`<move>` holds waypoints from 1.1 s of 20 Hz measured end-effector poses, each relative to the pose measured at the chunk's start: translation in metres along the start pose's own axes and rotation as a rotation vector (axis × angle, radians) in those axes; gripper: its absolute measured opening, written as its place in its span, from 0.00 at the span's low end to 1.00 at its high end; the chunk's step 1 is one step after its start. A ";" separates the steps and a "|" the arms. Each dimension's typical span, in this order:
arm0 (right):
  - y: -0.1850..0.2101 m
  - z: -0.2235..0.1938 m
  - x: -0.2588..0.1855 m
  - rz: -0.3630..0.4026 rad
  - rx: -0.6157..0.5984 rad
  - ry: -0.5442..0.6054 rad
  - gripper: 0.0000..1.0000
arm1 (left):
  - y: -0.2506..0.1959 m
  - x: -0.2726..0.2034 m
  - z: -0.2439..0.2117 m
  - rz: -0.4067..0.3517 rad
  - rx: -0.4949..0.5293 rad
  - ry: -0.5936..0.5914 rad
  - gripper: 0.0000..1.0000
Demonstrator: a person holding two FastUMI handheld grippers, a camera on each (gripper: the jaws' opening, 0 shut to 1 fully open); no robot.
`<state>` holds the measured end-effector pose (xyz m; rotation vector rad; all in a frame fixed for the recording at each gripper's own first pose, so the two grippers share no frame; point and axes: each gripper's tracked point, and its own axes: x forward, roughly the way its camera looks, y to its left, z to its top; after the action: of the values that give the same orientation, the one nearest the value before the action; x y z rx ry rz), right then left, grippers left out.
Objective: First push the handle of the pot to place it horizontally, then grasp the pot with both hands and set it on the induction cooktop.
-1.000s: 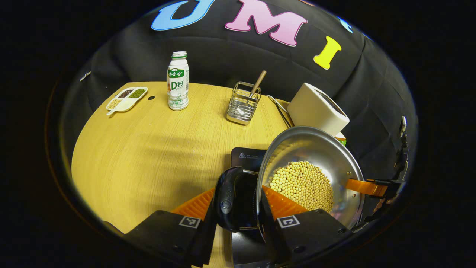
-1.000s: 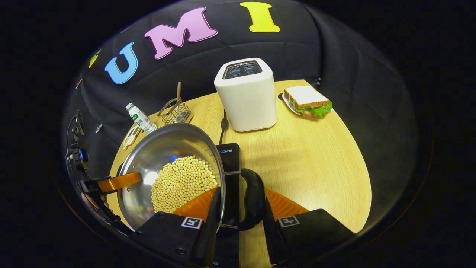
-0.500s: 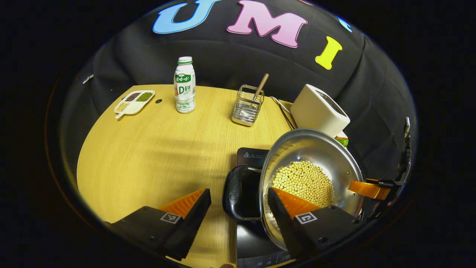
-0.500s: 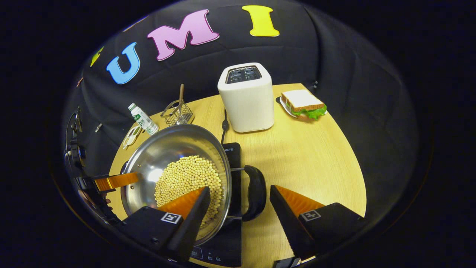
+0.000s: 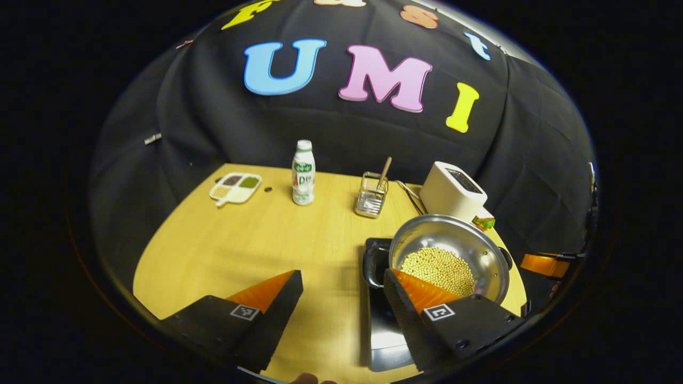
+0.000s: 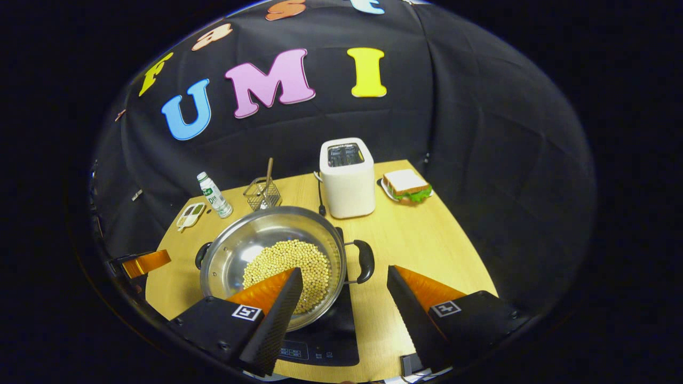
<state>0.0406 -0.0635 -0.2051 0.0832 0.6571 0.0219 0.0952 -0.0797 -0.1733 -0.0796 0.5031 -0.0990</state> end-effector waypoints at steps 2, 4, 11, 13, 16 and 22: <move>0.001 0.023 -0.027 -0.025 -0.013 -0.089 0.99 | 0.007 -0.030 0.020 0.012 0.027 -0.086 0.95; 0.006 0.048 -0.054 -0.040 -0.019 -0.199 0.99 | 0.010 -0.059 0.037 0.033 0.062 -0.160 0.95; 0.021 0.098 -0.148 -0.051 -0.036 -0.520 0.98 | 0.004 -0.150 0.073 0.065 0.133 -0.398 0.95; 0.019 0.096 -0.170 -0.063 -0.040 -0.565 0.98 | 0.005 -0.176 0.076 0.087 0.154 -0.438 0.95; 0.016 0.087 -0.197 -0.081 -0.038 -0.611 0.98 | 0.012 -0.209 0.078 0.147 0.165 -0.515 0.95; 0.023 0.070 -0.210 -0.086 -0.027 -0.615 0.98 | -0.020 -0.229 0.065 0.100 0.181 -0.552 0.94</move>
<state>-0.0832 -0.0552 -0.0200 0.0320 0.0451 -0.0761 -0.0740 -0.0696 -0.0051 0.0954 -0.0549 -0.0216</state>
